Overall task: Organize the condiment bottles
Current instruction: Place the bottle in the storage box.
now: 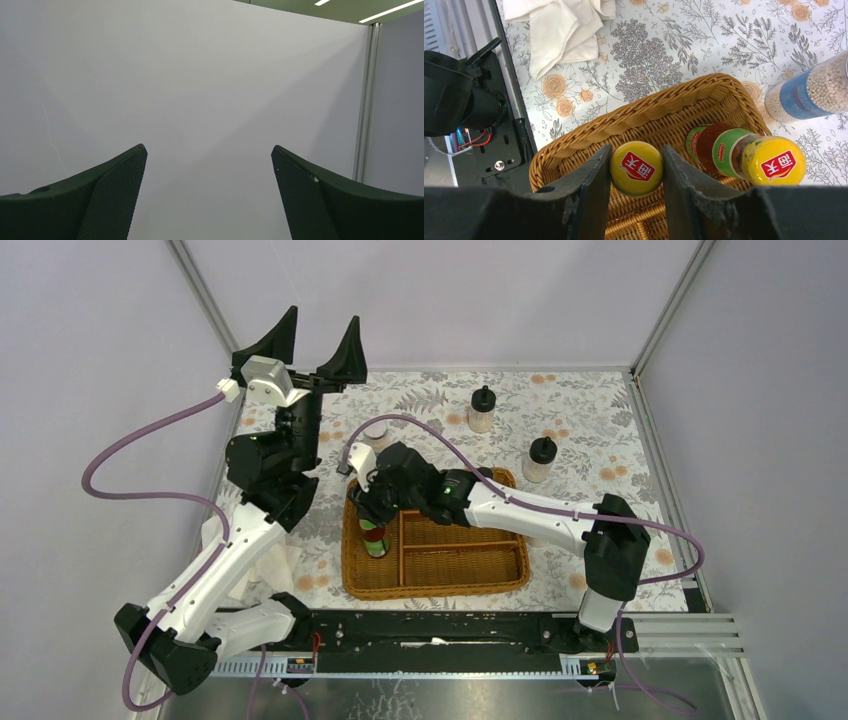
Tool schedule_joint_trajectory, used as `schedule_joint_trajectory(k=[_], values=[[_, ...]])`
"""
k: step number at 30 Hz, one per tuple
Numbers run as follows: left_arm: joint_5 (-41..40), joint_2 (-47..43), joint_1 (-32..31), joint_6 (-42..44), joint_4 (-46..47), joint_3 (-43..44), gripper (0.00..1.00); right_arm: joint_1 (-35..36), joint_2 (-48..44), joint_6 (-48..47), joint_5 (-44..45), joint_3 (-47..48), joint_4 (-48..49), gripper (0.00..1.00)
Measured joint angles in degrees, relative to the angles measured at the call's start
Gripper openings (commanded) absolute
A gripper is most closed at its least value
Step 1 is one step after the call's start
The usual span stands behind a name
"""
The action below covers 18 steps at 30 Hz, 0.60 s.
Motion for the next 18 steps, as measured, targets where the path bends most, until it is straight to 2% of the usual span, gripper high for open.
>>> schedule_joint_trajectory(k=[18], values=[[0.0, -0.02, 0.26, -0.04, 0.02, -0.5, 0.99, -0.63, -0.52, 0.28, -1.6, -2.95, 4.55, 0.01]])
